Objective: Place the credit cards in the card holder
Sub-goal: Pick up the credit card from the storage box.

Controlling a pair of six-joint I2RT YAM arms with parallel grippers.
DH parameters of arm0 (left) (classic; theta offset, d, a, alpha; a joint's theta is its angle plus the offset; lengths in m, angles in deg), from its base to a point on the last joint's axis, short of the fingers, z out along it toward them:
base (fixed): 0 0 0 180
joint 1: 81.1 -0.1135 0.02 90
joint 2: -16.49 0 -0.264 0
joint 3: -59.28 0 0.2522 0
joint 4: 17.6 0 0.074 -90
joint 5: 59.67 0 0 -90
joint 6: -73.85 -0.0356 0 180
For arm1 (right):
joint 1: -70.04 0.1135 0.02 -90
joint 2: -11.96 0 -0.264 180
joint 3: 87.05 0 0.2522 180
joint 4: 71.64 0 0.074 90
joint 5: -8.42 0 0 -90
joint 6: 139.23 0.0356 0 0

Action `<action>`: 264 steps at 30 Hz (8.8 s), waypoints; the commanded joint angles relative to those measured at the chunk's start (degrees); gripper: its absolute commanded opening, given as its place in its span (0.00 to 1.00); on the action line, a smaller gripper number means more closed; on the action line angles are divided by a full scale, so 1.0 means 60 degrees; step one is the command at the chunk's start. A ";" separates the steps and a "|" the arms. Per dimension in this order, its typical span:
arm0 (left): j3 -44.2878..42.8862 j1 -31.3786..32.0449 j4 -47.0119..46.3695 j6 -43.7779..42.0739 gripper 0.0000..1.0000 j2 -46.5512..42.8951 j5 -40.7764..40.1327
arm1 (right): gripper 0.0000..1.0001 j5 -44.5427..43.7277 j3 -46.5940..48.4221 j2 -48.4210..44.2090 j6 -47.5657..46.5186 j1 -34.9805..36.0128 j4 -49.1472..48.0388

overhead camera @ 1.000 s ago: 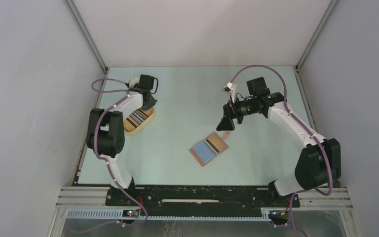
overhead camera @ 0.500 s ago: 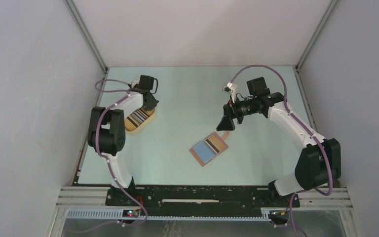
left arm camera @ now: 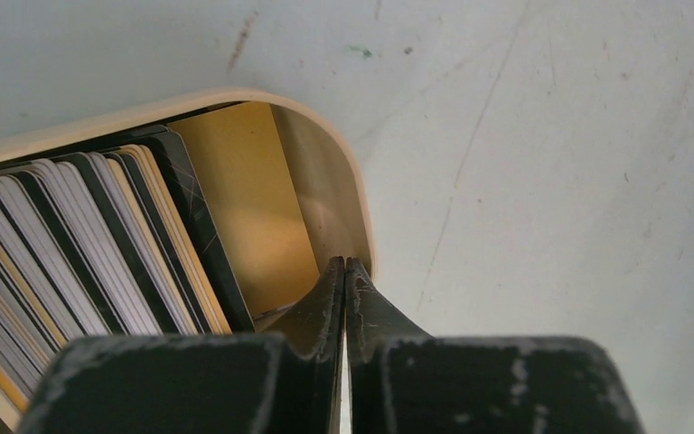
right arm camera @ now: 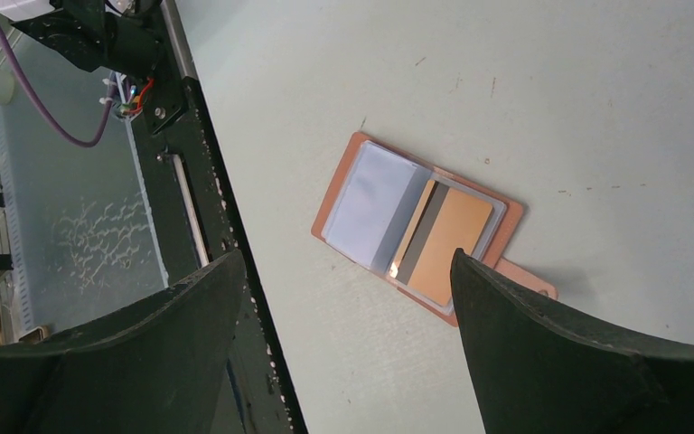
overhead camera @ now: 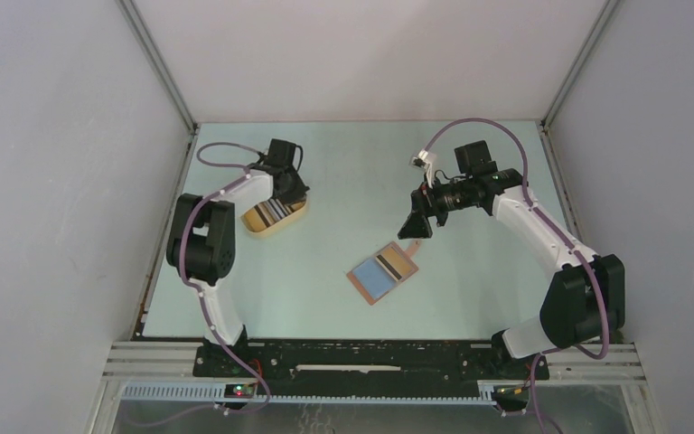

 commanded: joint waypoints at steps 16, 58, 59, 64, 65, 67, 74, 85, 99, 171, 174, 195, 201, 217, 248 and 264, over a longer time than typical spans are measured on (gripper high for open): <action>0.0791 0.1202 0.0018 -0.0884 0.04 -0.1166 0.1397 | 0.92 0.0297 0.0092 -0.0364 -0.0172 -0.0143 0.0096; 0.7372 0.0148 -0.8188 -0.1801 0.80 -0.8433 -0.0559 | 0.84 -0.1812 0.5577 0.4808 0.4450 0.2375 -0.0885; 0.7600 0.0011 -0.8412 -0.1631 0.85 -0.8507 -0.0693 | 0.84 -0.2004 0.5943 0.5140 0.4726 0.2559 -0.0833; 0.8325 -0.0581 -0.8598 -0.0669 1.00 -0.8599 -0.1465 | 0.84 -0.2990 0.7416 0.6513 0.6108 0.3173 -0.0852; 0.8431 -0.0790 -0.8754 -0.0482 1.00 -0.8584 -0.1257 | 0.84 -0.3037 0.7669 0.6781 0.6343 0.3248 -0.0847; 0.8549 -0.1131 -0.8894 -0.0077 1.00 -0.8431 -0.1015 | 0.83 -0.3093 0.8194 0.7284 0.6668 0.3395 -0.0837; 0.8553 -0.2312 -0.9499 0.1752 0.99 -0.6642 0.0748 | 0.87 -0.4560 0.9711 0.8547 0.7367 0.3796 -0.0475; 0.8388 -0.2874 -0.9213 0.2747 0.87 -0.5621 0.1082 | 0.98 -0.4853 0.9926 0.9261 0.8040 0.3865 -0.0387; 0.7720 -0.3094 -0.8817 0.2938 0.70 -0.4563 0.1980 | 0.99 -0.5435 0.9950 0.9635 0.9237 0.4074 -0.0158; 0.7195 -0.3240 -0.8916 0.2844 0.45 -0.3685 0.3233 | 0.63 -0.0765 0.9428 0.9919 1.0340 0.3271 -0.2231; 0.7186 -0.3258 -0.8932 0.2843 0.45 -0.3678 0.3249 | 0.63 -0.0761 0.9310 0.9832 1.0312 0.3213 -0.2226; 0.7194 -0.3271 -0.8979 0.2874 0.45 -0.3653 0.3301 | 0.60 -0.0636 0.8632 0.9268 1.0101 0.2977 -0.2284; 0.7212 -0.3289 -0.8988 0.2881 0.44 -0.3639 0.3309 | 0.60 -0.0759 0.8473 0.9079 0.9929 0.2925 -0.2204; 0.7216 -0.3313 -0.9036 0.2900 0.44 -0.3619 0.3345 | 0.50 -0.1056 0.8213 0.9030 0.9696 0.2818 -0.2031; 0.7216 -0.3315 -0.9043 0.2918 0.44 -0.3598 0.3358 | 0.31 -0.1396 0.8046 0.8975 0.9410 0.2727 -0.1810; 0.7400 -0.3337 -0.9389 0.2985 0.44 -0.3691 0.3385 | 0.02 -0.2182 0.8049 0.8648 0.8918 0.2683 -0.1361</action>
